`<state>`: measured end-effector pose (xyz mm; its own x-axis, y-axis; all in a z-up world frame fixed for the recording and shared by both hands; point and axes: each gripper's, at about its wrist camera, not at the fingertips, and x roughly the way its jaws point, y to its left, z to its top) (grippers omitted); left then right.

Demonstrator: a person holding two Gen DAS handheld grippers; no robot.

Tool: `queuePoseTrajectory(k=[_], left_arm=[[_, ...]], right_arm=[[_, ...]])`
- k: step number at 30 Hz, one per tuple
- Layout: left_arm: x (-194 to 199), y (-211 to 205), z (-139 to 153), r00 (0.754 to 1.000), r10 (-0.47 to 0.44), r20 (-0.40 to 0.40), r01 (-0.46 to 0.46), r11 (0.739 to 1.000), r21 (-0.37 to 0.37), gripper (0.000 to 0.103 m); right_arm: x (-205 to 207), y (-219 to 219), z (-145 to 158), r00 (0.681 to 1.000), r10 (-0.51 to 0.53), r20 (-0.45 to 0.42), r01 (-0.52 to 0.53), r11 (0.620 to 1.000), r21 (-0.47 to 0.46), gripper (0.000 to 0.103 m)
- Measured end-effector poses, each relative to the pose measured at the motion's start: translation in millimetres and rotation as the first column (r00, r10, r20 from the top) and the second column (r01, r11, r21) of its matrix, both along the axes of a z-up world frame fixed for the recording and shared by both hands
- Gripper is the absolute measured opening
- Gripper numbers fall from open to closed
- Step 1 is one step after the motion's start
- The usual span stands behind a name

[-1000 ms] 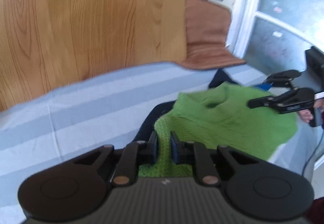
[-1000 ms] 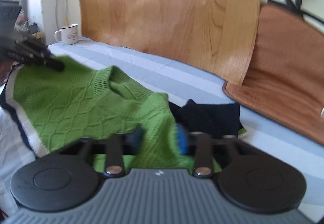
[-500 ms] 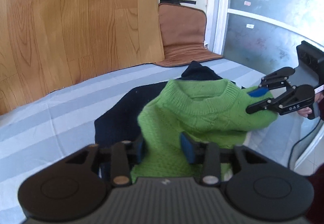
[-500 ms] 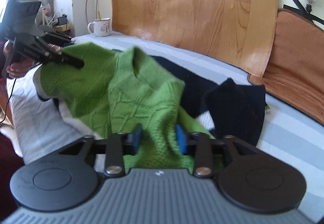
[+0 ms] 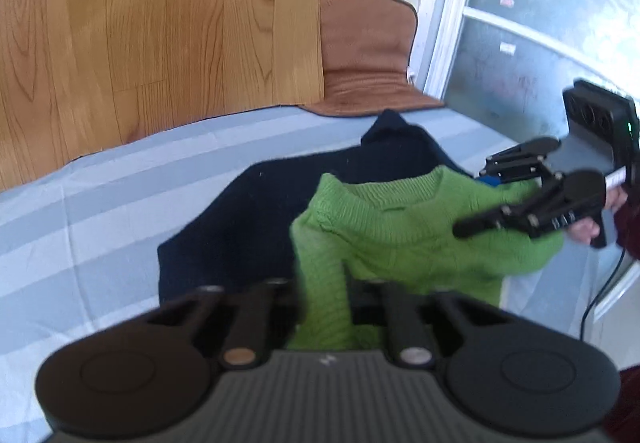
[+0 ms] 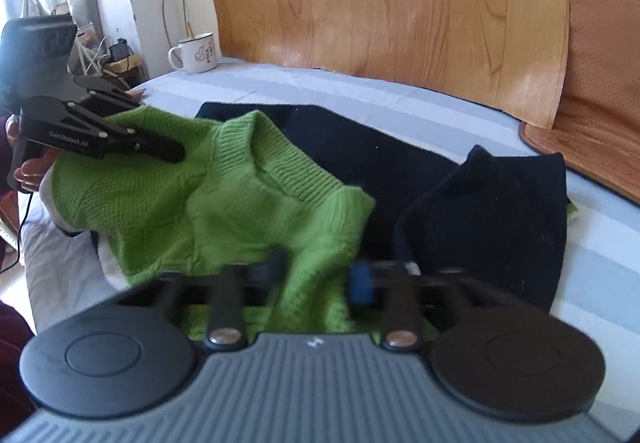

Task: Fold small clothes
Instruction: 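Lift the sweater up with both grippers to let it unfold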

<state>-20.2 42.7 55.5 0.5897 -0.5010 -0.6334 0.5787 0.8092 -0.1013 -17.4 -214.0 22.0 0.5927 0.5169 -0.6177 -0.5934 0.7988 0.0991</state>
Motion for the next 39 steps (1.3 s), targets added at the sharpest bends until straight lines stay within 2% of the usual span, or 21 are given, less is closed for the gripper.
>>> queuePoseTrajectory(k=[3,6,8,10,13,16,17,20,21,25,27,28,30,32,33,35,39], left_arm=[[-23,6,14,0.994,0.014,0.104,-0.014,1.0,0.0,0.01],[-45,13,48,0.974,0.038,0.221,-0.034,0.999,-0.019,0.01],[-62,12,76,0.945,0.062,0.32,-0.054,0.998,-0.032,0.01],[-84,11,110,0.898,0.096,0.429,-0.076,0.995,-0.062,0.01],[-120,7,164,0.801,0.152,0.579,-0.108,0.988,-0.109,0.01],[-157,0,212,0.679,0.219,0.7,-0.159,0.976,-0.151,0.01],[-167,-3,226,0.637,0.237,0.734,-0.174,0.971,-0.163,0.01],[-200,-12,259,0.479,0.273,0.834,-0.232,0.956,-0.18,0.011],[-209,-14,269,0.44,0.283,0.853,-0.248,0.95,-0.187,0.011],[-227,-16,300,0.325,0.316,0.891,-0.308,0.927,-0.216,0.012],[-228,-16,311,0.283,0.321,0.904,-0.334,0.916,-0.221,0.012],[-224,-17,317,0.268,0.318,0.909,-0.344,0.913,-0.218,0.013],[-206,-20,320,0.259,0.318,0.912,-0.371,0.904,-0.21,0.013],[-181,-18,315,0.279,0.322,0.905,-0.404,0.894,-0.194,0.013],[-163,-18,309,0.301,0.325,0.897,-0.418,0.89,-0.183,0.013],[-126,-17,291,0.355,0.333,0.873,-0.448,0.881,-0.154,0.013],[-28,-23,224,0.52,0.362,0.774,-0.532,0.846,-0.038,0.015]], right_arm=[[-27,-1,21,0.992,0.009,0.124,-0.009,1.0,-0.003,0.017],[-58,1,58,0.962,-0.01,0.273,0.011,1.0,-0.001,0.017],[-82,5,90,0.917,-0.036,0.398,0.04,0.999,-0.003,0.017],[-106,14,122,0.844,-0.065,0.532,0.094,0.995,-0.029,0.016],[-142,29,167,0.708,-0.102,0.699,0.17,0.985,-0.029,0.013],[-174,38,214,0.578,-0.128,0.806,0.207,0.978,0.007,0.013],[-182,37,228,0.538,-0.133,0.832,0.211,0.977,0.02,0.013],[-201,40,266,0.442,-0.139,0.886,0.209,0.977,0.049,0.013],[-206,41,277,0.414,-0.138,0.9,0.207,0.977,0.055,0.013],[-215,46,313,0.327,-0.103,0.94,0.191,0.981,0.041,0.013],[-210,50,322,0.3,-0.085,0.95,0.188,0.982,0.028,0.013],[-204,51,324,0.298,-0.08,0.951,0.183,0.983,0.025,0.013],[-189,53,325,0.321,-0.081,0.944,0.173,0.985,0.025,0.013],[-168,52,315,0.375,-0.082,0.924,0.156,0.987,0.024,0.013],[-154,52,306,0.407,-0.083,0.91,0.151,0.988,0.023,0.013],[-117,52,282,0.48,-0.085,0.873,0.158,0.987,0.009,0.013],[-17,59,211,0.634,-0.113,0.765,0.212,0.977,-0.031,0.013]])
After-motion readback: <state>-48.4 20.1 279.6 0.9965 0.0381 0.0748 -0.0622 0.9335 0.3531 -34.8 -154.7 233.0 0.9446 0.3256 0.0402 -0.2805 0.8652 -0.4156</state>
